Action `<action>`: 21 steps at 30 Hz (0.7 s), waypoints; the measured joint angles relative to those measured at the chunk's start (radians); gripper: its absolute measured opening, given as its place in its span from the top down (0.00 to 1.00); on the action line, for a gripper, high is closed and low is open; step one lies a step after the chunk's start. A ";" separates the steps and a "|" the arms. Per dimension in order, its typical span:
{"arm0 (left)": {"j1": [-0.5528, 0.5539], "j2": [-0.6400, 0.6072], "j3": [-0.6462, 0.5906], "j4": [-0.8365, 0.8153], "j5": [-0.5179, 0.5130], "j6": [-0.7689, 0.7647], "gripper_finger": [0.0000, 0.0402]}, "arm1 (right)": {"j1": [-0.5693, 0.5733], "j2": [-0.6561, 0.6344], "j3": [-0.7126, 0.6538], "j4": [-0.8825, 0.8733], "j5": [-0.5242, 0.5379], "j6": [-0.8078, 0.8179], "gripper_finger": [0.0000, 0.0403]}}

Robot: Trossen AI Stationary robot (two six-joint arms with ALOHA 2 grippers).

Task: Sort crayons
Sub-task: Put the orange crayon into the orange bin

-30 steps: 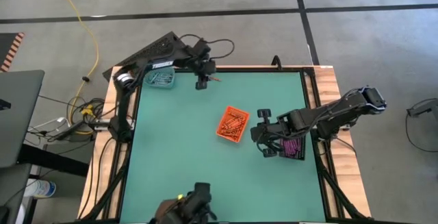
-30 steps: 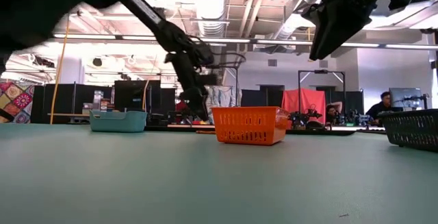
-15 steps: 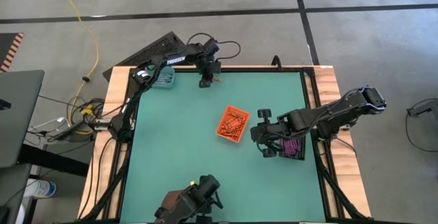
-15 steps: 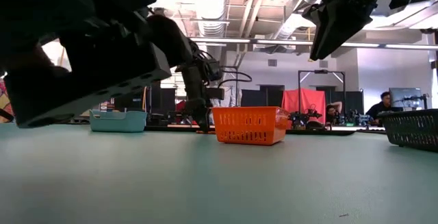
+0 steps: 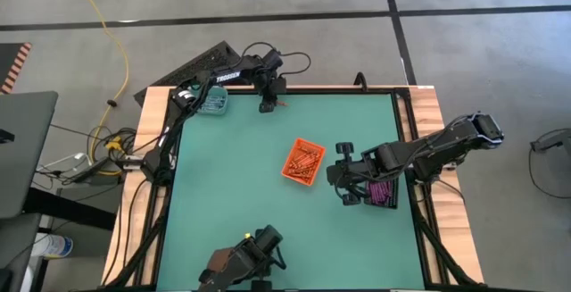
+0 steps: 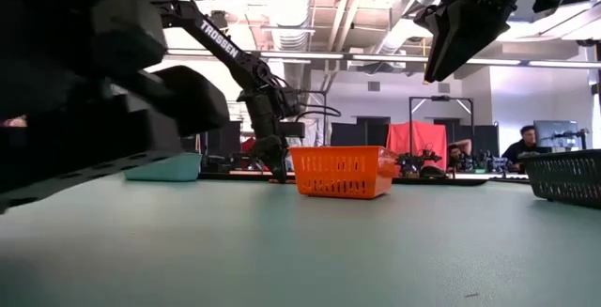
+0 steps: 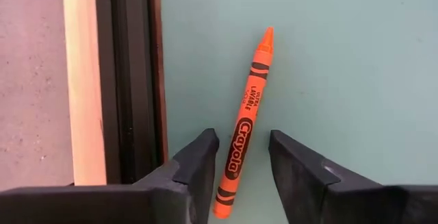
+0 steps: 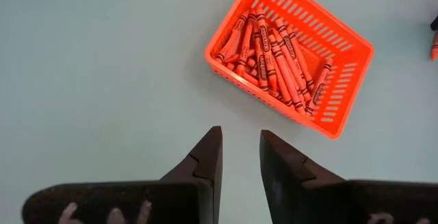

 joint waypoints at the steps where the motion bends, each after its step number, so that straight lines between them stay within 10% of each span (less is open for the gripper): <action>1: 0.000 0.000 0.000 -0.005 0.000 0.000 0.70 | 0.000 0.000 0.000 0.000 0.000 0.001 0.77; 9: -0.018 0.002 -0.011 -0.028 -0.023 0.051 0.97 | 0.000 0.000 0.000 0.005 0.006 0.005 0.77; 21: -0.061 -0.030 -0.013 -0.054 -0.152 -0.010 1.00 | 0.000 0.000 0.000 0.004 0.007 0.005 0.77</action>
